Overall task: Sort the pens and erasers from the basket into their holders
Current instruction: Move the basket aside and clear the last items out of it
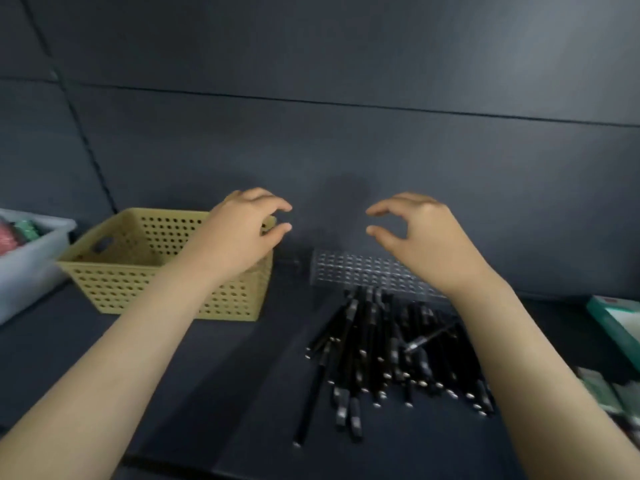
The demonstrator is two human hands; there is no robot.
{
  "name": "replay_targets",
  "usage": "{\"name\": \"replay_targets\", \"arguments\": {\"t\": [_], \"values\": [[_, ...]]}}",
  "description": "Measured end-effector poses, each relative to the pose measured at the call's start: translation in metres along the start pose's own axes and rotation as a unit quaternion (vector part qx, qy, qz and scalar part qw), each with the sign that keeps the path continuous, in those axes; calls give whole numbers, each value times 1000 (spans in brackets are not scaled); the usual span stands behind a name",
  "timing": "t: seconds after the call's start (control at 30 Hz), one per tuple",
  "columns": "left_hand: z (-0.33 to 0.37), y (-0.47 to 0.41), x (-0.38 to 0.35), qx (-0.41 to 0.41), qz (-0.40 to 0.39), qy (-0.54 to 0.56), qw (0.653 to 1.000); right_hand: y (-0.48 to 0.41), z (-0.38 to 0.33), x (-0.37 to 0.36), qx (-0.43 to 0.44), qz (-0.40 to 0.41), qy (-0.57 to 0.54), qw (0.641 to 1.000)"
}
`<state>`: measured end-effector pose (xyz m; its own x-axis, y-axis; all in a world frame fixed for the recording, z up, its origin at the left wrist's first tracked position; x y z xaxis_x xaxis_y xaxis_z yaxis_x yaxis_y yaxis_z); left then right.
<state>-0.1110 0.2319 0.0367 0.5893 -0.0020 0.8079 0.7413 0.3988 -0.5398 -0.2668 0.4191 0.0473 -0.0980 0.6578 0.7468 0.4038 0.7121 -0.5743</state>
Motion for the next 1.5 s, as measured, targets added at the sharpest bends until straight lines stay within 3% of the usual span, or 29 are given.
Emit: {"name": "replay_targets", "arguments": {"t": [0.23, 0.37, 0.5, 0.63, 0.73, 0.87, 1.1, 1.23, 1.5], "values": [[-145, 7, 46, 46, -59, -30, 997, -71, -94, -105, 23, -60, -20, 998], [-201, 6, 44, 53, -100, -42, 993, -92, -123, -160, -3, -96, -31, 995], [-237, 11, 26, 57, -164, -36, 984, -102, -138, -214, -36, -184, 5, 982], [-240, 16, 8, 34, -224, -53, 973, -91, -133, -239, -95, -271, 8, 958], [-230, 29, 4, 15, -261, -30, 965, -74, -126, -236, -144, -295, -12, 945], [-223, 61, -3, 24, -360, -13, 933, -49, -130, -231, -147, -305, -2, 941], [-220, 85, -1, 29, -332, -16, 943, -21, -139, -228, -147, -283, 0, 948], [-217, 91, -1, 42, -327, 4, 944, -17, -145, -224, -112, -217, 29, 969], [-211, 93, -2, 59, -361, 6, 931, -17, -153, -217, -84, -252, 148, 952]]}}
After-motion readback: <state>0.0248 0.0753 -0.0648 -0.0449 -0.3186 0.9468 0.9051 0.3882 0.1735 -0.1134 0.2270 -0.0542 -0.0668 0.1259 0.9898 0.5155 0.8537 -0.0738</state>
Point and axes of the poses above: each hand's wrist, its own y-axis away from the middle knuckle, its own x-axis out of the back of the hand, z = x × y, the point moved 3 cm from there along -y, towards the middle knuckle, and after that the axes turned 3 degrees about z, right-handed, at the moved point
